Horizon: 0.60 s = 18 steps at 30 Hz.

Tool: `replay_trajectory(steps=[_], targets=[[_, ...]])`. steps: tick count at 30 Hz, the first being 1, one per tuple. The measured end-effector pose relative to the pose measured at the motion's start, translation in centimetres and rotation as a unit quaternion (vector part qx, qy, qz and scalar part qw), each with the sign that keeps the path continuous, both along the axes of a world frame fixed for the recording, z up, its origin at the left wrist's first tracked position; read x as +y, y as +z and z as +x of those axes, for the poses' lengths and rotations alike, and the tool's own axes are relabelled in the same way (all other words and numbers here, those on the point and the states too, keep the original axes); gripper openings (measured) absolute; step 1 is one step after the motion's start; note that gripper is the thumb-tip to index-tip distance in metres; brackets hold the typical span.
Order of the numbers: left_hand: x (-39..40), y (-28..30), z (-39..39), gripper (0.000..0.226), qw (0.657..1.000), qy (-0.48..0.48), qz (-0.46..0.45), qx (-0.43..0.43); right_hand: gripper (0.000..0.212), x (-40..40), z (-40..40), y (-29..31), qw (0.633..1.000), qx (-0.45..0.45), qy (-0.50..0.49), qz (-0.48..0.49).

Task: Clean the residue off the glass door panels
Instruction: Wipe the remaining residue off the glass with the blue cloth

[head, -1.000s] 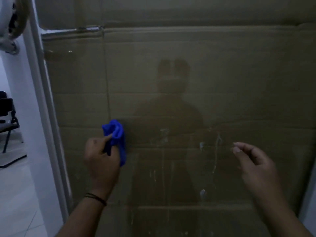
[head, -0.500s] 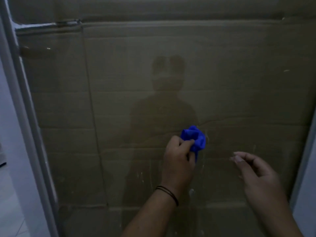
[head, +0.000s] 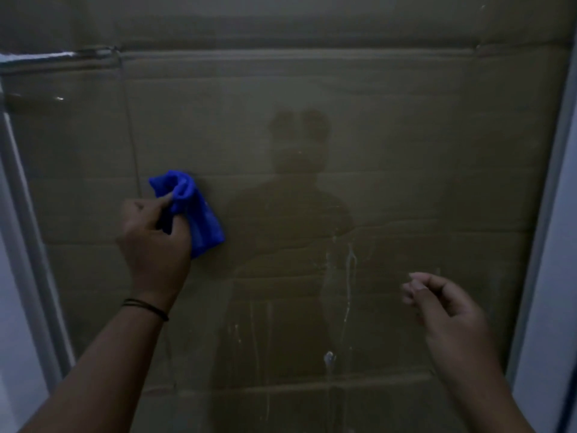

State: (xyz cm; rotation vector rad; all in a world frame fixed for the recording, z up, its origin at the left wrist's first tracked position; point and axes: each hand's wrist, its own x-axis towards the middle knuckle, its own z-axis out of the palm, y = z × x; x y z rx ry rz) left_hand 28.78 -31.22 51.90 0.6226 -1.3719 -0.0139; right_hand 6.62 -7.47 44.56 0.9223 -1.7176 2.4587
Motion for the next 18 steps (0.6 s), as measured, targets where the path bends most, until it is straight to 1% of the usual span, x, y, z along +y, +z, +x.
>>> replay_trajectory(steps=[2, 6, 9, 11, 12, 13, 15, 18], targets=[[0.6, -0.2, -1.4, 0.024, 1.000, -0.013, -0.013, -0.007, 0.016, 0.0, -0.1, 0.0, 1.000, 0.007, -0.002, 0.005], [3.9, -0.7, -6.3, 0.028, 0.994, -0.060, -0.063, -0.061, 0.015, -0.1, -0.2, 0.1, 1.000, 0.019, -0.009, 0.014], [7.3, -0.8, -10.2, 0.024, 0.980, -0.107, -0.101, -0.131, 0.016, 0.3, -0.4, 0.5, 0.999, 0.034, -0.021, 0.031], [9.1, -1.0, -12.1, 0.020, 0.969, -0.135, -0.105, -0.177, 0.017, 1.1, -0.5, 1.0, 0.998, 0.040, -0.030, 0.042], [9.6, -1.0, -12.4, 0.019, 0.968, -0.144, -0.099, -0.182, 0.017, 1.6, -0.6, 1.3, 0.997, 0.043, -0.038, 0.048], [10.0, -0.9, -12.4, 0.020, 0.970, -0.149, -0.089, -0.172, 0.016, 2.2, -0.7, 1.6, 0.997, 0.044, -0.045, 0.054], [9.8, -0.5, -11.0, 0.022, 0.980, -0.141, -0.078, -0.118, 0.013, 3.2, -0.9, 2.4, 0.996, 0.042, -0.053, 0.062], [7.8, 0.6, -6.8, 0.020, 0.990, -0.091, -0.101, -0.031, 0.012, 3.5, -1.1, 3.7, 0.994, 0.052, -0.071, 0.058]])
